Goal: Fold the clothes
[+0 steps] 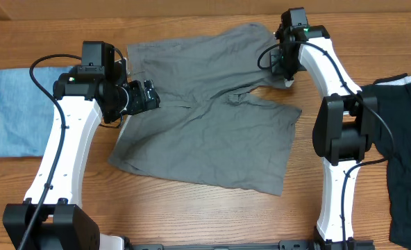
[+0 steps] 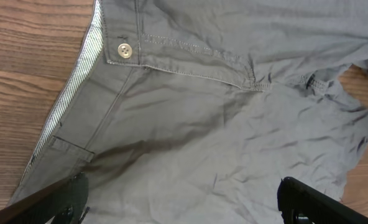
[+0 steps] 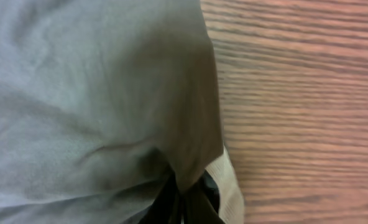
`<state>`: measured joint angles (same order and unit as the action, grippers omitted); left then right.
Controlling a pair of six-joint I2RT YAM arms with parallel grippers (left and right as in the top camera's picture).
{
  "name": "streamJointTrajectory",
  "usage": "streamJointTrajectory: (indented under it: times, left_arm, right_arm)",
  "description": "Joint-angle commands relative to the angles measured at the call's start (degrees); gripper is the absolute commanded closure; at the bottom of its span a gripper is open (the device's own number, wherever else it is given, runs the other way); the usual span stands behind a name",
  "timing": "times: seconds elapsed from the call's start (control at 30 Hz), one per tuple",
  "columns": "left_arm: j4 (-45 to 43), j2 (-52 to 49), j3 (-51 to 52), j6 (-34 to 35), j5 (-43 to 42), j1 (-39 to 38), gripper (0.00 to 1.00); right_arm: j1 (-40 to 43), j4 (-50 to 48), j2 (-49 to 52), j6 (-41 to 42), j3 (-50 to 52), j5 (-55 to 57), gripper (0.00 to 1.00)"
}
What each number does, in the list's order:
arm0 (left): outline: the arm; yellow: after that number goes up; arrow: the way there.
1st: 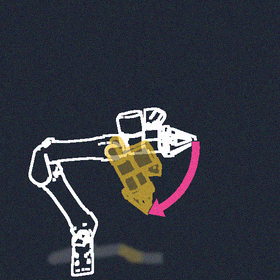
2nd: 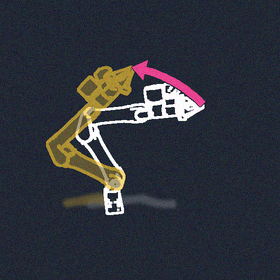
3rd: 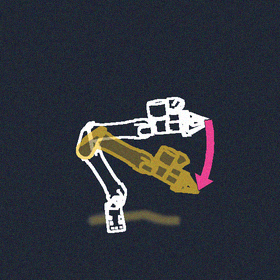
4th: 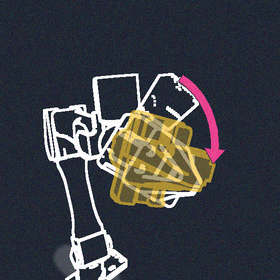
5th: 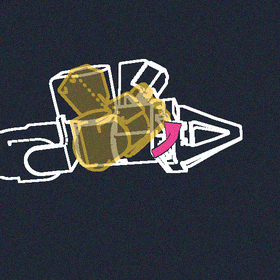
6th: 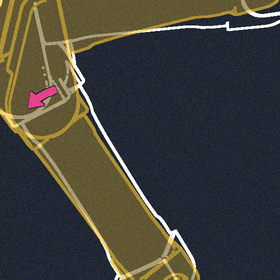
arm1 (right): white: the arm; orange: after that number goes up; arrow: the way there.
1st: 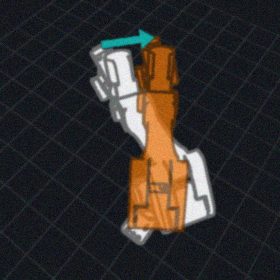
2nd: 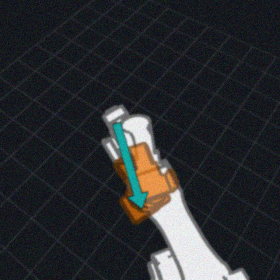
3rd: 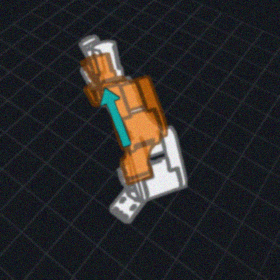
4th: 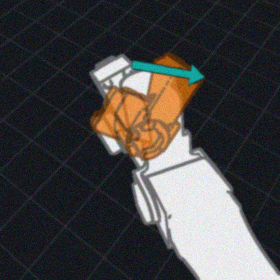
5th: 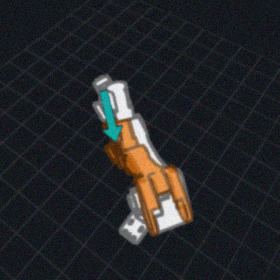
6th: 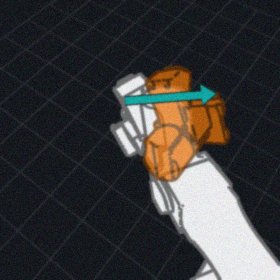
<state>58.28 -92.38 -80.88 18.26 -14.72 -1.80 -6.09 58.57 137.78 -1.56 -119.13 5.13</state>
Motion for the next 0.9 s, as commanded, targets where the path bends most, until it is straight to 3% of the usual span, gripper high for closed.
streamJointTrajectory:
  times: [0.0, 0.33, 0.47, 0.8, 0.87]
  left_arm:
    - [-0.07, -0.13, 0.22, -0.07, 0.33, -0.09, 0.00]
    - [-0.07, -0.13, 0.22, -0.07, 0.33, -0.09, 0.00]
    - [-0.04, -0.13, 0.22, -0.07, 0.33, -0.09, 0.00]
    - [-0.04, -0.13, 0.22, -0.07, 0.33, -0.09, 0.00]
    - [-0.04, -0.13, 0.22, -0.07, 0.33, -0.09, 0.00]
  right_arm:
    - [0.04, 0.59, -0.15, 0.04, -1.49, 3.19, 0.96]
    - [-0.28, 7.89, -3.32, 1.75, -14.03, 5.88, 0.96]
    - [-0.28, 13.11, -3.43, 2.05, -18.53, 5.86, 0.92]
    - [-0.26, 18.93, -3.39, 4.46, -18.80, 6.43, 0.91]
    - [-0.26, 19.08, -3.43, 6.14, -18.97, 6.19, 0.96]
